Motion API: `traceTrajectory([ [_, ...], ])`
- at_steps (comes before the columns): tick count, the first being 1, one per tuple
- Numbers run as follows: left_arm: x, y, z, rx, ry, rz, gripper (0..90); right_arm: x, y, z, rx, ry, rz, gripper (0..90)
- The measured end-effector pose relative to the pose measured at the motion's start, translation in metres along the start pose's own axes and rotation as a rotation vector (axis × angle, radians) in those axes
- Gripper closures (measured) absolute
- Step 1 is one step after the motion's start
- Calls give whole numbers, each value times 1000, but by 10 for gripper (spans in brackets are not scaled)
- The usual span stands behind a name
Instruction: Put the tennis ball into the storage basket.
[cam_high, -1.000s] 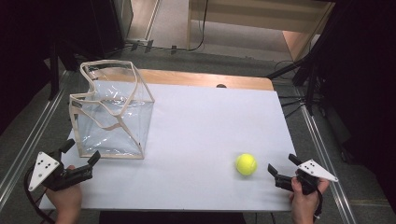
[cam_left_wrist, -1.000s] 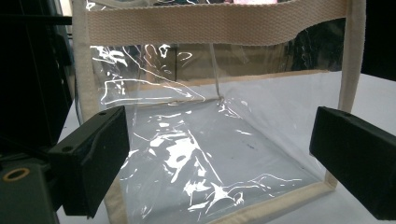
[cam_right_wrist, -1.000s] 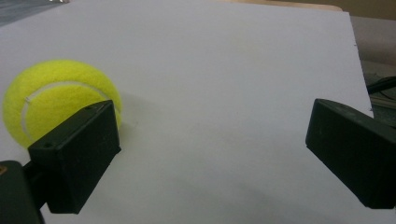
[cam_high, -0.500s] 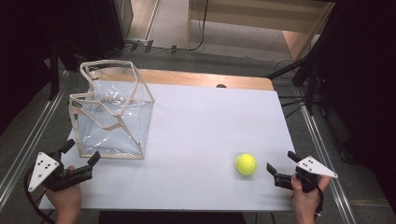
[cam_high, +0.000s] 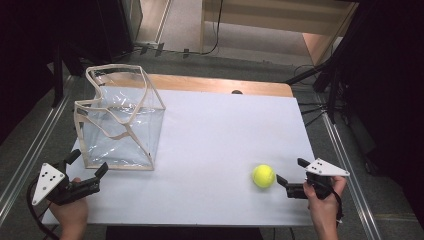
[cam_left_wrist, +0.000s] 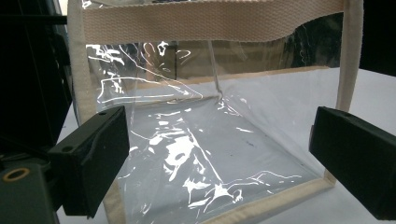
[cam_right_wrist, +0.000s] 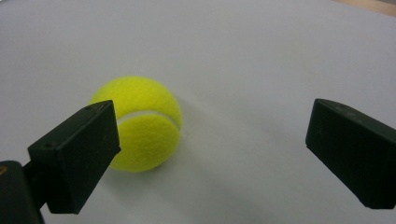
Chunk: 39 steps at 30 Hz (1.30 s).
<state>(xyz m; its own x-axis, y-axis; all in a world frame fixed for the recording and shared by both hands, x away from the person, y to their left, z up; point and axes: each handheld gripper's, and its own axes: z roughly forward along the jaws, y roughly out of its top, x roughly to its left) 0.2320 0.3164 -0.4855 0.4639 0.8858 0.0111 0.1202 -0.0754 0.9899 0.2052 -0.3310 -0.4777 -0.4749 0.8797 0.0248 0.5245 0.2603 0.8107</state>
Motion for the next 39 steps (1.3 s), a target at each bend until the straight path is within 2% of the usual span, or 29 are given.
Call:
traceTrajectory([
  [3, 0, 0, 0, -1, -2, -2, 54, 3, 6, 4, 24, 17, -16, 19],
  [4, 0, 0, 0, 0, -3, -2, 54, 6, 10, 5, 51, 30, -28, 19],
  [7, 0, 0, 0, -2, -4, -3, 53, 7, 13, 7, 62, 36, -43, 19],
  [8, 0, 0, 0, -1, -4, -2, 54, 8, 15, 8, 78, 57, -44, 19],
  [9, 0, 0, 0, 0, -4, -3, 54, 8, 15, 8, 78, 57, -44, 19],
  [11, 0, 0, 0, 1, -4, -2, 54, 9, 17, 10, 98, 62, -64, 19],
  [21, 0, 0, 0, 1, -3, -1, 53, 17, 23, 25, 195, 127, -87, 19],
  [24, 0, 0, 0, 1, -3, -1, 54, 20, 23, 30, 231, 134, -82, 19],
  [29, 0, 0, 0, 1, -5, -1, 54, 23, 24, 40, 275, 144, -98, 20],
  [30, 0, 0, 0, 0, -5, -1, 54, 24, 24, 44, 299, 145, -104, 20],
  [39, 0, 0, 0, 1, -7, -2, 53, 30, 24, 58, 376, 152, -96, 22],
])
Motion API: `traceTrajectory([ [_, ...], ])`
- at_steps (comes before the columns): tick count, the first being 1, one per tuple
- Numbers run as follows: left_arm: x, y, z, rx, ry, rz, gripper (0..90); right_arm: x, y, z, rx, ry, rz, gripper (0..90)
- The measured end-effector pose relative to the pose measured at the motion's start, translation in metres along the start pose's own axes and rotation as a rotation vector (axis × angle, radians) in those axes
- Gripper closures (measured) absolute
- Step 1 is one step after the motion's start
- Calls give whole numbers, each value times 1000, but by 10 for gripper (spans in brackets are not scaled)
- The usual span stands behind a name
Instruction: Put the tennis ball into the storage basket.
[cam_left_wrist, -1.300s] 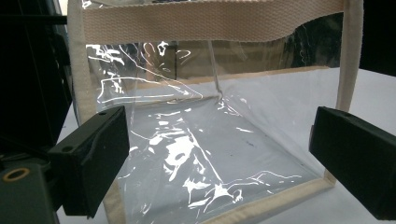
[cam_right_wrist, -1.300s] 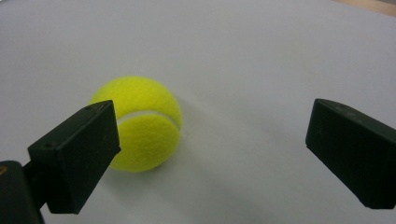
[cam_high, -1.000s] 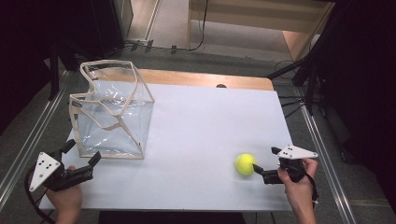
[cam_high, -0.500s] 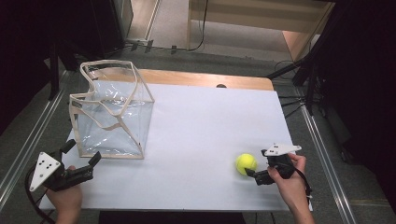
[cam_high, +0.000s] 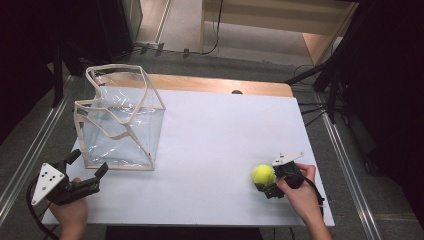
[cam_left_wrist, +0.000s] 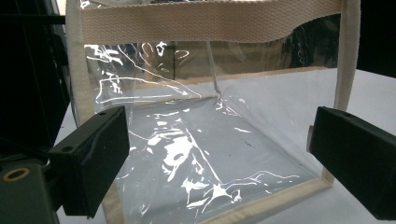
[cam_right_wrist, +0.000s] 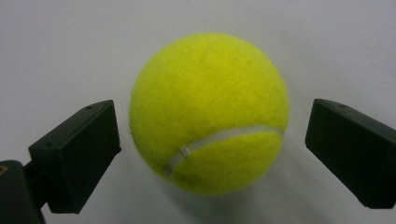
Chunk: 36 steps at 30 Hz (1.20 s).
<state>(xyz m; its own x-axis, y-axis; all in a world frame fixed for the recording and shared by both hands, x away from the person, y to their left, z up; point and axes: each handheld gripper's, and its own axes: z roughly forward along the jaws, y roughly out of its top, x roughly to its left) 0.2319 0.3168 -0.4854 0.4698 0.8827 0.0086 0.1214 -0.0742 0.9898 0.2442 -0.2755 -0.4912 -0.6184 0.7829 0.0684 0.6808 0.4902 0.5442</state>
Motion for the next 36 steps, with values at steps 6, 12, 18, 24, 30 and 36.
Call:
traceTrajectory([
  [6, 0, 0, 0, 3, 3, 1, 54, 2, 4, 8, 41, 4, -9, 47],
  [12, 0, 0, 0, -1, 2, 0, 54, 3, 7, 11, 49, 7, -5, 58],
  [18, 0, 0, -1, 1, 5, -1, 53, 2, 10, 13, 40, 5, 0, 151],
  [24, 0, 0, -1, -1, 4, -3, 54, 2, 11, 12, 43, 9, -9, 234],
  [30, 0, 0, -1, -2, 4, -5, 53, 3, 14, 12, 45, 17, -14, 237],
  [36, 0, 0, -1, -2, 4, -7, 54, 5, 22, 11, 36, 18, -30, 237],
])
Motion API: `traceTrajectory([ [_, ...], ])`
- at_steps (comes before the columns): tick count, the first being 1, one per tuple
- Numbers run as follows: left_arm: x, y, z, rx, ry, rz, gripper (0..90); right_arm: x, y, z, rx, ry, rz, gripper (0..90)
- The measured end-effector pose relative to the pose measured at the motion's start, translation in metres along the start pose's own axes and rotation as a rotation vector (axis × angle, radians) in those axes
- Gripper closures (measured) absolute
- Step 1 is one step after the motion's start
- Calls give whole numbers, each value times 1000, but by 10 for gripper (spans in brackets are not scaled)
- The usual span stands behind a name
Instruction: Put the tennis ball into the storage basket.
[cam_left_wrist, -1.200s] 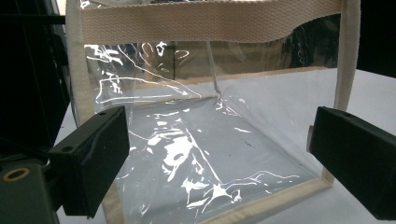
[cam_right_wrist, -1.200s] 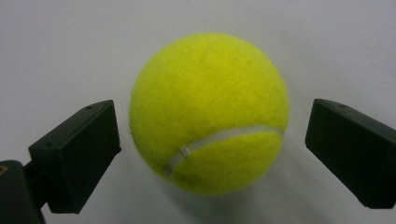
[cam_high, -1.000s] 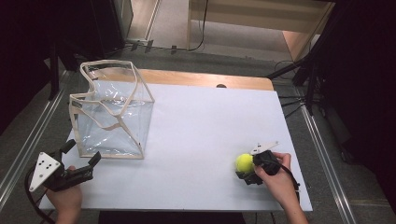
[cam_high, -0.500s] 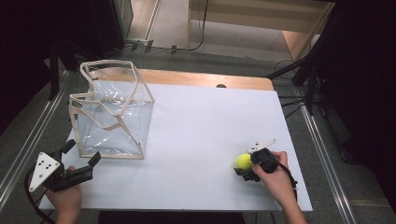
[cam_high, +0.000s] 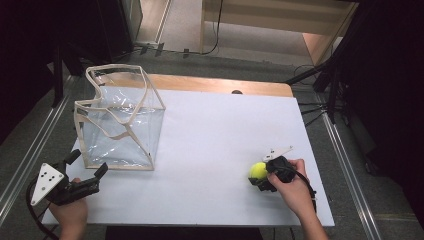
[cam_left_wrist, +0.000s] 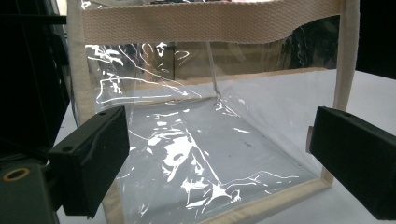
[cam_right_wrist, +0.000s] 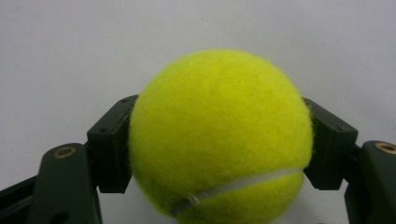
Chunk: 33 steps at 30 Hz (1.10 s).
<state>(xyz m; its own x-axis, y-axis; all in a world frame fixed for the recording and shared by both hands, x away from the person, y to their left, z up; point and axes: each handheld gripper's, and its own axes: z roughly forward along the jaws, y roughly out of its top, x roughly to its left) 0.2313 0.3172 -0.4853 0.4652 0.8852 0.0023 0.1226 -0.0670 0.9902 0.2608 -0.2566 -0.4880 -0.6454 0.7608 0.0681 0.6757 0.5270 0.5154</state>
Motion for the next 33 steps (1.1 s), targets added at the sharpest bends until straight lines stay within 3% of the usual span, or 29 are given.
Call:
traceTrajectory([
  [9, 1, 0, -1, -8, 0, -3, 54, 8, 17, 2, -7, 14, -13, 237],
  [33, 1, 0, -1, -8, -5, -7, 53, 41, 71, 23, -28, 76, -123, 237],
])
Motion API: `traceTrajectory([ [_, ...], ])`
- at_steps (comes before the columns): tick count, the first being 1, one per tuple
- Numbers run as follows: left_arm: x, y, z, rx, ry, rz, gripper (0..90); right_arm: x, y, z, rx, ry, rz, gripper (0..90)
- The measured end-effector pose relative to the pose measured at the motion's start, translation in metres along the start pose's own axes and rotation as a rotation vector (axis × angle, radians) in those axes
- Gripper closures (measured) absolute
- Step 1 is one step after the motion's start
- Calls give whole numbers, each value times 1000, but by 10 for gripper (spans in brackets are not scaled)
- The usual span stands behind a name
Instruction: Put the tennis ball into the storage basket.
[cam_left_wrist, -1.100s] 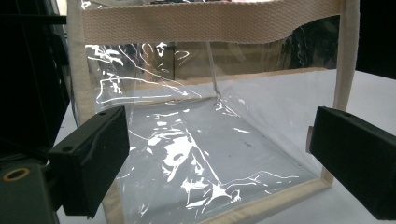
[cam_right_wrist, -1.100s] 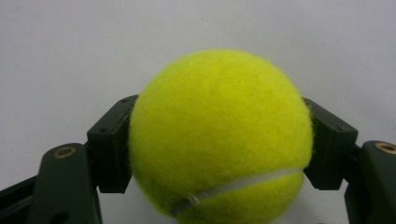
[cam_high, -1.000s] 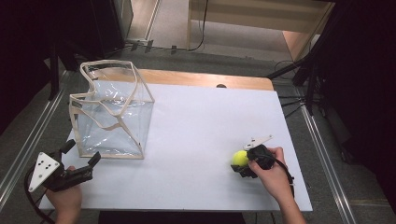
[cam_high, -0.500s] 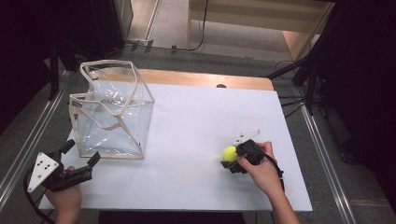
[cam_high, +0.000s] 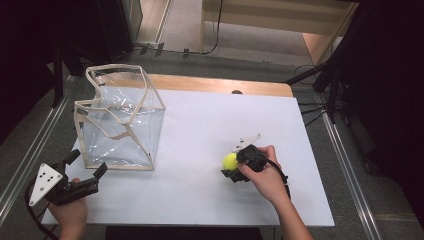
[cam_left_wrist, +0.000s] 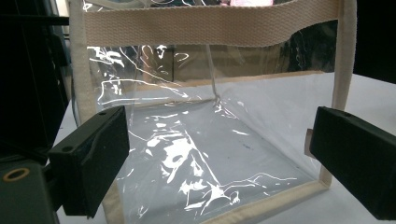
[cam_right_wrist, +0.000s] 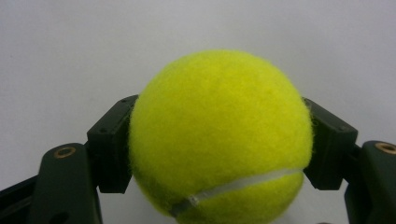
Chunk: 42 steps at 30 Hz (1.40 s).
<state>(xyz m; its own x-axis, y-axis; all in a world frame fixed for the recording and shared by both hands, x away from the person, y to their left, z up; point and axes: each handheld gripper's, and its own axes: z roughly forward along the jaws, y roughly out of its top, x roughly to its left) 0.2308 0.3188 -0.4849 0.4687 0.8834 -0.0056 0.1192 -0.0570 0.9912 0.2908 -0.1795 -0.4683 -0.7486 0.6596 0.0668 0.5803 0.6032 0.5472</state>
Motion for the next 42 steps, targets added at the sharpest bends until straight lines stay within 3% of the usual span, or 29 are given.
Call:
traceTrajectory([
  [24, 1, 0, 0, -7, -6, -8, 54, 31, 55, 37, -7, 81, -106, 238],
  [42, 1, 0, -1, -9, -9, -10, 54, 50, 84, 54, -26, 118, -145, 238],
])
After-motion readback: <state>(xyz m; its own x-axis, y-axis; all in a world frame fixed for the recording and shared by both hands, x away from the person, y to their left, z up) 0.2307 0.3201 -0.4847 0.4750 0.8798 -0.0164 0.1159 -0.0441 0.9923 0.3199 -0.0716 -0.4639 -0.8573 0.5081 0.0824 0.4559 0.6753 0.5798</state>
